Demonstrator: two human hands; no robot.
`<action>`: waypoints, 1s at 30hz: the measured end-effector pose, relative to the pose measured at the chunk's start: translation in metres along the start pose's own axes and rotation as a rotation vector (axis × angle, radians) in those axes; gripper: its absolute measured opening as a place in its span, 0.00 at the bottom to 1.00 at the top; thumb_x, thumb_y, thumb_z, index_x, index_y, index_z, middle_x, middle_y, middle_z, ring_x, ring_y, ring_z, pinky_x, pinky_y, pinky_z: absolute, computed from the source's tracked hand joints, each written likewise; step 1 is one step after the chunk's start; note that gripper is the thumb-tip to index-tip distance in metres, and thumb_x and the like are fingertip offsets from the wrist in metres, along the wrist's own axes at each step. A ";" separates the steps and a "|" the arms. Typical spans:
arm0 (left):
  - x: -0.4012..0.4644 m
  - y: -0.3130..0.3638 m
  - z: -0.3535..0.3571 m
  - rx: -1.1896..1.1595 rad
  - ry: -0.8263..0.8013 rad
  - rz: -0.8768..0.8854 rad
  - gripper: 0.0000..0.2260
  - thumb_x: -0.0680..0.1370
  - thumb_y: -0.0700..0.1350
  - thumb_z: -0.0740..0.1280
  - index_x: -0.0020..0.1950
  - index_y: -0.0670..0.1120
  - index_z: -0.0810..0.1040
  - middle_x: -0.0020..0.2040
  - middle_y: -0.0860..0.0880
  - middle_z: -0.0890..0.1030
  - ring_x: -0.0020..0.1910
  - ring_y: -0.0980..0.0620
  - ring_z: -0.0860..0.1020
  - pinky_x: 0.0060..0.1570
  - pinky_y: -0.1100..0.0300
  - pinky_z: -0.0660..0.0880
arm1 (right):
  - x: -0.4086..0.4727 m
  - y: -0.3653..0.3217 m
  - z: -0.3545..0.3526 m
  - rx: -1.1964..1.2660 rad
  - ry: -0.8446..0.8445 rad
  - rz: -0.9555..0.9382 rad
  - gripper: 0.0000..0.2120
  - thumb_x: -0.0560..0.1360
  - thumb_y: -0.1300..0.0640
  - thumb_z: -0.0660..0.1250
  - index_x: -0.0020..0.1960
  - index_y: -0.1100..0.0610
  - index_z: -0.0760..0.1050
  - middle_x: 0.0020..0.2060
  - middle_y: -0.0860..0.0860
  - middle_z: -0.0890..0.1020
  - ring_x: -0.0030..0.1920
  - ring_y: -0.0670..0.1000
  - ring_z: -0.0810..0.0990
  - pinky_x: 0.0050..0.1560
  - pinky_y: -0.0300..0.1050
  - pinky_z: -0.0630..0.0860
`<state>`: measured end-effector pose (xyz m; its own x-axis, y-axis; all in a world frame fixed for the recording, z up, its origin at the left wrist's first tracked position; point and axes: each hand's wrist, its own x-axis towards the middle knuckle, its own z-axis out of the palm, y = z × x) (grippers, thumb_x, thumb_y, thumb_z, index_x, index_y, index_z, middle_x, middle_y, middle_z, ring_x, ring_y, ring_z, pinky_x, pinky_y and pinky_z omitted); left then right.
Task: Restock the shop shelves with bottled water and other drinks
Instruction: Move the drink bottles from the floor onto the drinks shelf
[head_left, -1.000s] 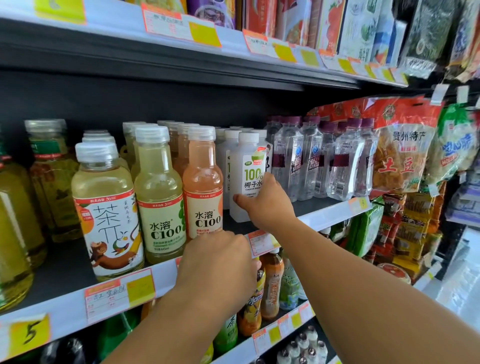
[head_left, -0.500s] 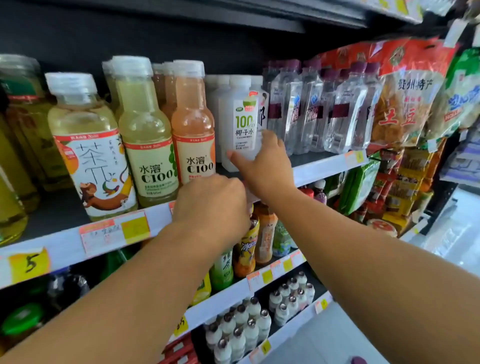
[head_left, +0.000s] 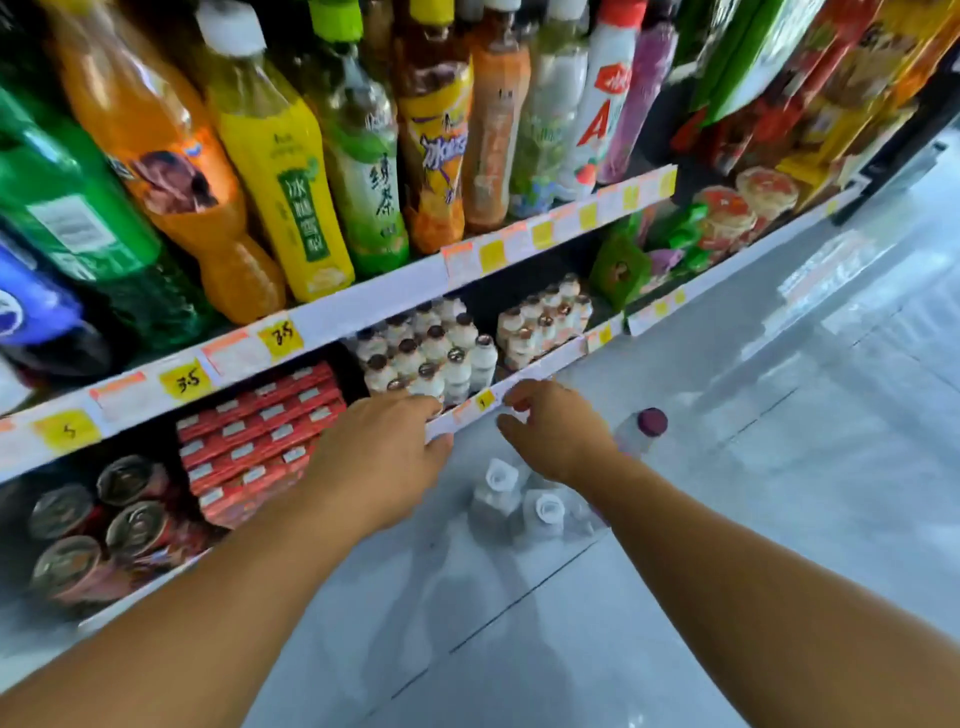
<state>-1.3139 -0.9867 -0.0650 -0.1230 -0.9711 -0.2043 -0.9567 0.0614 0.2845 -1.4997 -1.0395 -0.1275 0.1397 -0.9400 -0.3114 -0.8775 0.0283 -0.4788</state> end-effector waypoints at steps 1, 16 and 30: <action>0.000 -0.004 0.013 0.006 -0.034 -0.011 0.11 0.78 0.56 0.63 0.53 0.50 0.77 0.55 0.48 0.80 0.54 0.43 0.77 0.48 0.50 0.74 | 0.000 0.012 0.018 -0.025 -0.058 0.030 0.17 0.78 0.49 0.66 0.66 0.50 0.77 0.63 0.53 0.79 0.62 0.57 0.78 0.61 0.50 0.75; -0.001 -0.031 0.070 -0.044 -0.153 -0.113 0.18 0.80 0.56 0.62 0.67 0.51 0.74 0.64 0.48 0.77 0.61 0.44 0.75 0.55 0.53 0.73 | 0.018 0.046 0.116 -0.181 -0.257 0.103 0.28 0.78 0.58 0.64 0.77 0.47 0.64 0.69 0.55 0.70 0.66 0.60 0.76 0.63 0.53 0.75; 0.002 -0.031 0.043 -0.408 -0.167 -0.229 0.17 0.80 0.53 0.65 0.66 0.48 0.77 0.59 0.52 0.81 0.58 0.52 0.78 0.57 0.58 0.74 | 0.001 0.018 0.065 0.039 -0.075 0.114 0.19 0.71 0.45 0.72 0.58 0.52 0.78 0.52 0.54 0.82 0.52 0.58 0.80 0.47 0.44 0.74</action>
<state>-1.2954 -0.9811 -0.1144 0.0056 -0.8972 -0.4417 -0.7871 -0.2764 0.5514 -1.4862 -1.0181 -0.1897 0.0754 -0.9017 -0.4258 -0.8713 0.1481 -0.4678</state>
